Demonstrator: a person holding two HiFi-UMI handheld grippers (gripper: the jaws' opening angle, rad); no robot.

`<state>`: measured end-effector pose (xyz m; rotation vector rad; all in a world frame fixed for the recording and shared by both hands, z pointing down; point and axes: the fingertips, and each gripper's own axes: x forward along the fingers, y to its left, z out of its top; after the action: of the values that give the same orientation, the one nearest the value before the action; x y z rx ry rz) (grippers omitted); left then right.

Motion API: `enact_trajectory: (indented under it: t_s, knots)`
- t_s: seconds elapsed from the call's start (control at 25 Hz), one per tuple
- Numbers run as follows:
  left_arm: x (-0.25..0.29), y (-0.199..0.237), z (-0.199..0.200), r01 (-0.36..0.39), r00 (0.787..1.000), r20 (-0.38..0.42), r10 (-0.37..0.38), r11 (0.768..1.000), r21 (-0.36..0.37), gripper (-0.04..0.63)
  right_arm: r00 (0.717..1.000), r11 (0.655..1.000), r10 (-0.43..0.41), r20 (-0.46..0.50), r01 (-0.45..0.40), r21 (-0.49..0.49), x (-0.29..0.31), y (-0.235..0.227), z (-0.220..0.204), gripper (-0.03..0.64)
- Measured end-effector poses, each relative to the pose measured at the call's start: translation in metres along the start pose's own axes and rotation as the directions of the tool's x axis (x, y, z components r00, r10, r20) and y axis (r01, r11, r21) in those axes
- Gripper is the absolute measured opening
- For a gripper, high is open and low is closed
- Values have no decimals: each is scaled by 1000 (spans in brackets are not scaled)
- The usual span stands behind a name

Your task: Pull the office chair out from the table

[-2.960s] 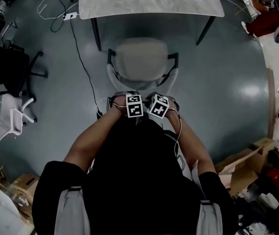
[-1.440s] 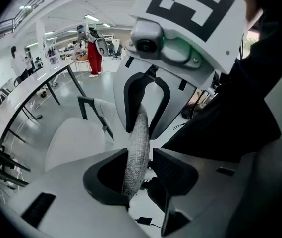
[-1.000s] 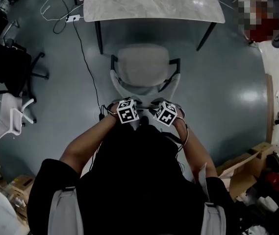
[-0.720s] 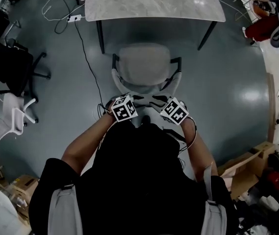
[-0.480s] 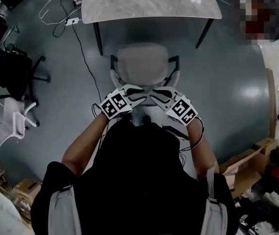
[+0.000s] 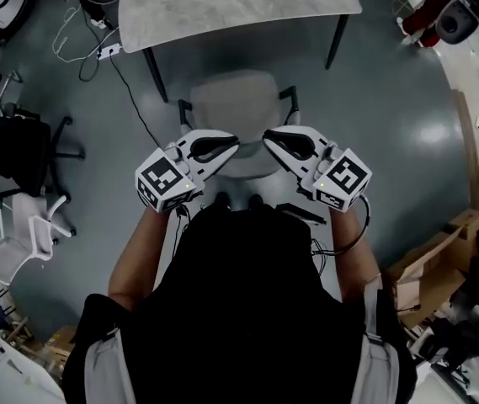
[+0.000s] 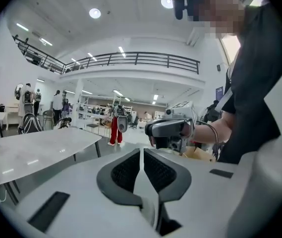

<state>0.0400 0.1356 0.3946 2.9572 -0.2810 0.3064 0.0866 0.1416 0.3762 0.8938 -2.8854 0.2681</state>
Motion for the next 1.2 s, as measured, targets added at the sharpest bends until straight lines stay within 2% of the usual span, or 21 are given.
enact_trajectory:
  t_s: [0.24, 0.56, 0.88, 1.2]
  knots:
    - [9, -8, 13, 12, 1000, 27, -13, 1000, 19, 22, 999, 999, -51, 8, 51, 10, -19, -5, -2, 31]
    - [6, -2, 21, 1, 997, 71, -1, 1000, -2, 12, 999, 999, -37, 8, 37, 23, -17, -2, -4, 21]
    - [8, -4, 18, 3, 998, 70, 1, 999, -45, 12, 1000, 1000, 3, 18, -3, 14, -14, 3, -5, 18]
    - [1, -6, 7, 22, 996, 86, -11, 992, -127, 12, 1000, 1000, 22, -1, -22, 9, -6, 10, -9, 18]
